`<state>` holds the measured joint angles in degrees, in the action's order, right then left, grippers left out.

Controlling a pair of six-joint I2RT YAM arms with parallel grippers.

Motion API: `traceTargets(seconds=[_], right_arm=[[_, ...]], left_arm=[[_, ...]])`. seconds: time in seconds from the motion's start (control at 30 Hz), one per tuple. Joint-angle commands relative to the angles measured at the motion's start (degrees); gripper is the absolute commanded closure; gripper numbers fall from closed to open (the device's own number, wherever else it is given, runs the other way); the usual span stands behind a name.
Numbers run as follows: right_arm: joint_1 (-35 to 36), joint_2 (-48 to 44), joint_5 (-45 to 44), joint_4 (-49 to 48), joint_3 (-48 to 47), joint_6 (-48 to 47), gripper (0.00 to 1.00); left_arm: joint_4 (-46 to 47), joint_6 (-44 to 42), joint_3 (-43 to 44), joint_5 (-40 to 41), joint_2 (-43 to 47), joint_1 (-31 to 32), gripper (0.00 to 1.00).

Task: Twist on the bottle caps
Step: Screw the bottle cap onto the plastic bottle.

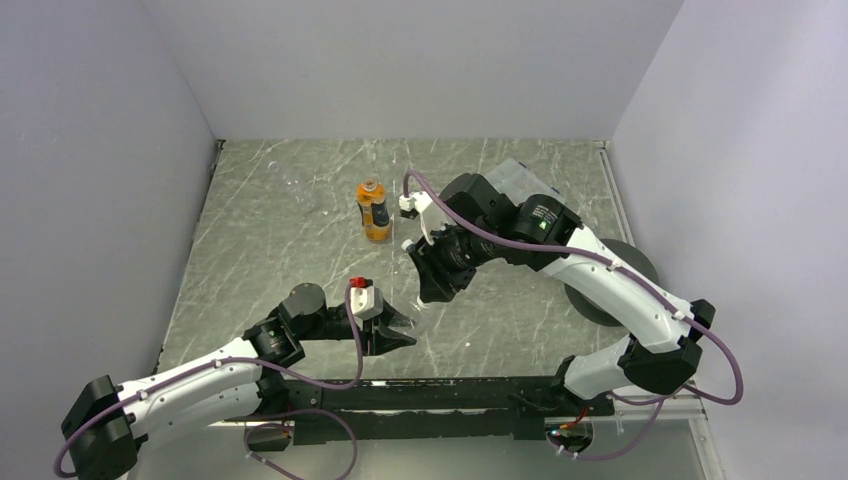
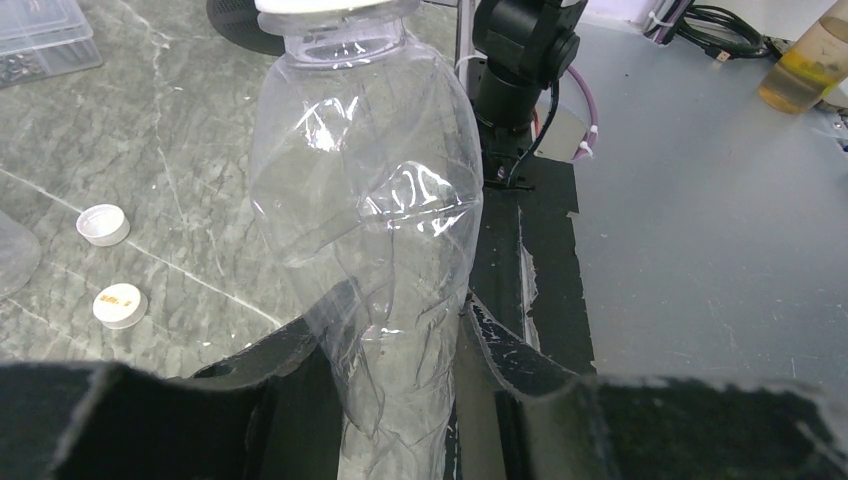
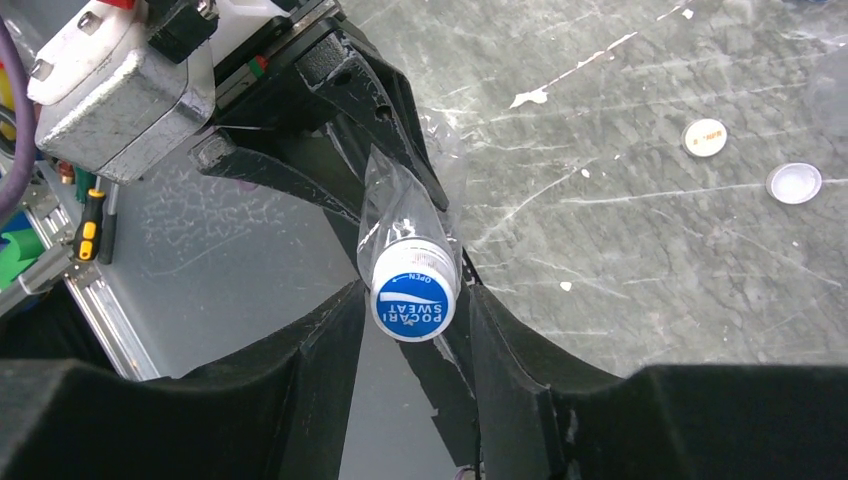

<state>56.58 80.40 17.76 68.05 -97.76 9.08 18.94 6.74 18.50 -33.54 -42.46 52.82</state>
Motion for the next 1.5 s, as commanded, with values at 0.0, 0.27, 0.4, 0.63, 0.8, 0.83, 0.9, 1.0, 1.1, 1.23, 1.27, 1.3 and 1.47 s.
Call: traceTargets(seconds=[0.0, 0.27, 0.4, 0.63, 0.8, 0.83, 0.9, 1.0, 1.1, 1.23, 1.27, 1.3, 1.47], right_arm=[[0.29, 0.0, -1.51, 0.63, -0.53, 0.23, 0.54], [0.29, 0.83, -1.24, 0.6, -0.46, 0.3, 0.54], [0.29, 0.85, -1.0, 0.47, -0.55, 0.38, 0.57], [0.29, 1.25, -0.19, 0.34, -0.53, 1.25, 0.68], [0.28, 2.81, -1.19, 0.9, -3.52, 4.36, 0.73], [0.29, 3.59, -1.77, 1.39, -4.33, 5.22, 0.73], [0.22, 5.4, -3.79, 2.64, -6.0, 7.04, 0.74], [-0.07, 8.62, -7.43, 4.54, -8.46, 10.2, 0.76], [-1.67, 11.21, -10.09, 5.71, -10.35, 13.07, 0.78], [-4.76, 14.65, -13.27, 6.77, -13.12, 17.38, 0.79], [-5.6, 15.34, -14.03, 6.81, -13.84, 18.64, 0.79], [-6.41, 15.96, -14.22, 6.61, -14.56, 19.66, 0.79], [-10.16, 17.48, -14.37, 2.82, -16.0, 25.2, 0.8]], left_arm=[[2.18, 0.48, 0.0, 0.23, 0.91, 0.27, 1.0], [2.25, 0.4, -0.05, 0.55, 1.1, 0.26, 1.0], [2.23, 0.3, -0.14, 0.91, 1.34, 0.23, 1.0], [3.07, -0.2, -0.03, 4.78, 2.25, 0.22, 1.0], [4.95, -3.55, 2.25, 13.77, 1.52, 0.23, 1.0], [5.37, -4.56, 2.96, 15.72, 0.95, 0.19, 1.0], [5.8, -7.62, 4.9, 19.02, -0.97, 0.27, 1.0], [7.29, -11.52, 7.97, 23.84, -4.53, 0.22, 1.0], [9.71, -15.29, 11.38, 28.7, -8.95, 0.27, 1.0], [14.63, -18.67, 15.82, 33.33, -15.12, 0.25, 1.0], [15.95, -19.1, 16.6, 34.96, -16.58, 0.27, 1.0], [17.49, -19.5, 17.45, 36.02, -18.22, 0.24, 1.0], [24.44, -20.23, 20.53, 39.92, -25.64, 0.26, 1.0]])
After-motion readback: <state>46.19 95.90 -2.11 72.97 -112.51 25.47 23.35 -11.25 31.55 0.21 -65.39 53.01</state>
